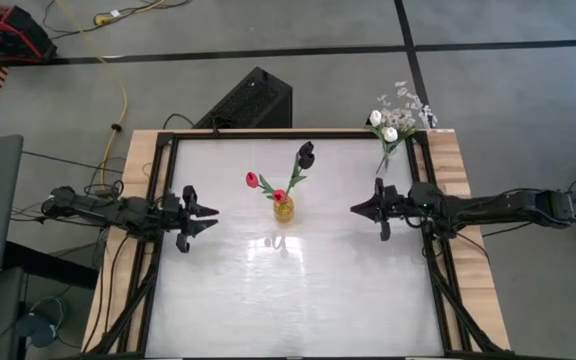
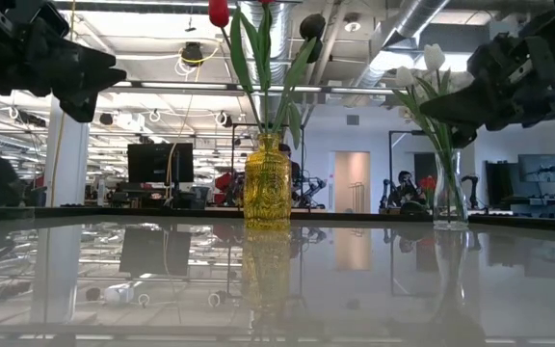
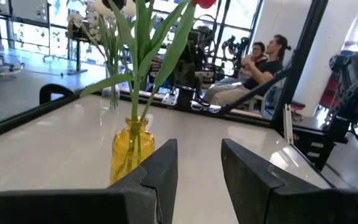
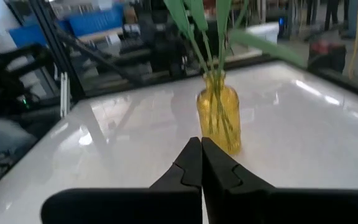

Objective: Sort flowers into vase by color
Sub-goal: Return to Home Position

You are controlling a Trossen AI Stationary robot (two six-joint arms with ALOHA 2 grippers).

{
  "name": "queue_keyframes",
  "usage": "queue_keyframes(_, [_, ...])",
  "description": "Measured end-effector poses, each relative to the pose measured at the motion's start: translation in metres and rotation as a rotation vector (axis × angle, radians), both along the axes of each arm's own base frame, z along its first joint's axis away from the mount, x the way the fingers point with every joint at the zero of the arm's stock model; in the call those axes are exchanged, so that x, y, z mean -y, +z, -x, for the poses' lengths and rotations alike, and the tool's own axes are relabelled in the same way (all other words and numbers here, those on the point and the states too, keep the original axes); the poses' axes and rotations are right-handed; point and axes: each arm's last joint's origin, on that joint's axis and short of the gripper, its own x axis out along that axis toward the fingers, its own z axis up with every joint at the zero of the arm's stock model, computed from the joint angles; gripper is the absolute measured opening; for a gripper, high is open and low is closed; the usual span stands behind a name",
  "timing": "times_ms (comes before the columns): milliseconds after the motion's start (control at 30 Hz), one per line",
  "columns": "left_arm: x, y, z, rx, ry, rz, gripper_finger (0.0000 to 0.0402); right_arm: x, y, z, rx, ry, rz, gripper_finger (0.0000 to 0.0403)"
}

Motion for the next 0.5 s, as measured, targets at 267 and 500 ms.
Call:
queue_keyframes(267, [0.0001, -0.0013, -0.0001, -0.013, -0.002, -0.002, 0.0112, 0.0004, -0.0005, 0.0023, 0.051, -0.005, 0.018, 0.002])
queue_keyframes(500, [0.0002, -0.006, -0.0004, -0.057, -0.008, 0.031, 0.0112, 0.0073, 0.0003, 0.0075, 0.046, -0.048, 0.032, 0.0022])
